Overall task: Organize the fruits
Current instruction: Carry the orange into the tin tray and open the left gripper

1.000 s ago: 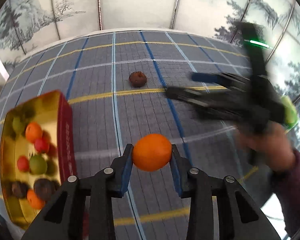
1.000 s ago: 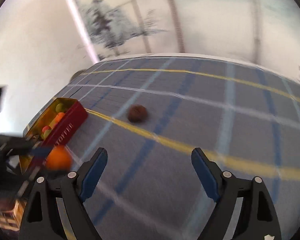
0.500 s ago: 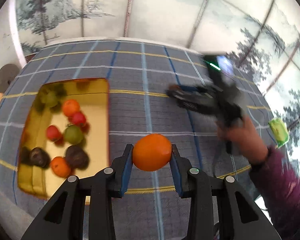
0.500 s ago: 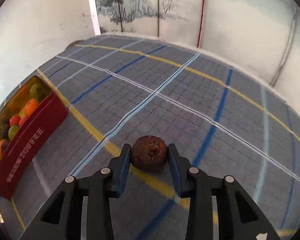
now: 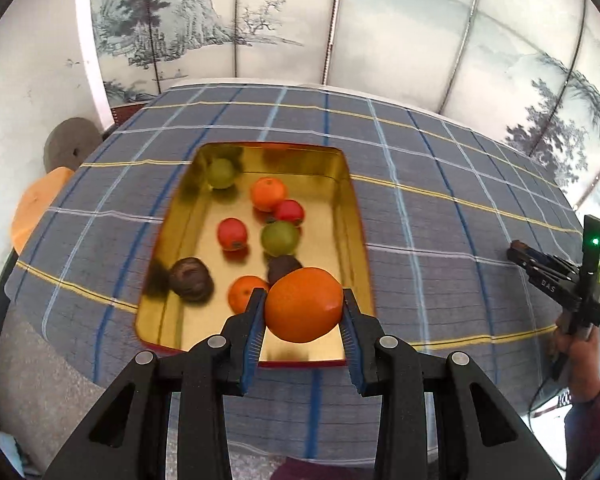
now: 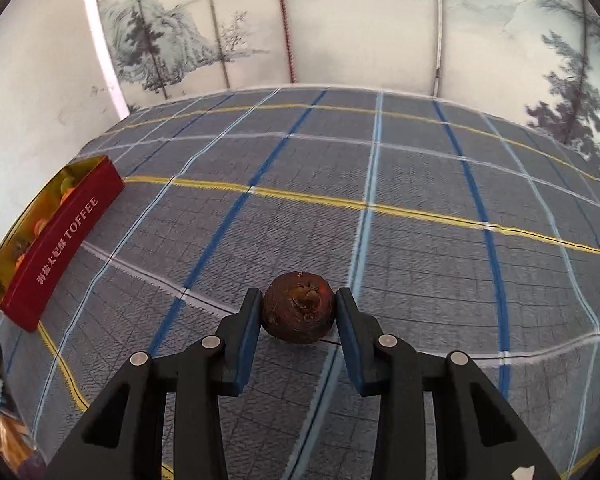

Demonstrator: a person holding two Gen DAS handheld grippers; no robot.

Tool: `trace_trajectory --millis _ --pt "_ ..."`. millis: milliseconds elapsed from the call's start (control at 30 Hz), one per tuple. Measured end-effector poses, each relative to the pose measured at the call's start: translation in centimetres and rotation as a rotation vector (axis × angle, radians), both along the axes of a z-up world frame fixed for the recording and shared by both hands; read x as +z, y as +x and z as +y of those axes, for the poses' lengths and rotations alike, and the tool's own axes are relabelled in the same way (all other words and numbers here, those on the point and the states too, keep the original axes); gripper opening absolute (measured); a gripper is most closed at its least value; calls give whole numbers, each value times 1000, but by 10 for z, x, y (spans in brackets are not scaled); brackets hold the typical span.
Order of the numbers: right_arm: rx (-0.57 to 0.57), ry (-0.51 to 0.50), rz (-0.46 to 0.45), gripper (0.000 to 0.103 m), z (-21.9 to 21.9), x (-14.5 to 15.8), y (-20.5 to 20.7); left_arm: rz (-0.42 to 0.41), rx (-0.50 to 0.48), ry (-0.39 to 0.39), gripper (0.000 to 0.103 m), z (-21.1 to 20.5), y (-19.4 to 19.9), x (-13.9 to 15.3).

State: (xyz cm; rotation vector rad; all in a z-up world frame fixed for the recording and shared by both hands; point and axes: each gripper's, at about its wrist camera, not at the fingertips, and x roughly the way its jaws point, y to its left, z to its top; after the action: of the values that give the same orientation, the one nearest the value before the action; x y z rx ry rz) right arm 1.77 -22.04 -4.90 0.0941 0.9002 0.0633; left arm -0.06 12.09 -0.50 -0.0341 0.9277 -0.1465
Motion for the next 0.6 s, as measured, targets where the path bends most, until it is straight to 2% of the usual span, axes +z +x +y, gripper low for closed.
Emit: trace_trajectory --millis 100,300,533,600 --pt "-3 -19 22 35 1 -3 2 -22 5 9 37 8 6 2" --pt "-25 -7 51 35 -4 -7 4 -81 23 90 37 18 40 0" --pt "-12 -69 57 35 5 -8 4 -43 61 72 37 35 91 -16" --pt "-12 -67 57 35 6 -8 4 -39 72 93 37 36 101 -21"
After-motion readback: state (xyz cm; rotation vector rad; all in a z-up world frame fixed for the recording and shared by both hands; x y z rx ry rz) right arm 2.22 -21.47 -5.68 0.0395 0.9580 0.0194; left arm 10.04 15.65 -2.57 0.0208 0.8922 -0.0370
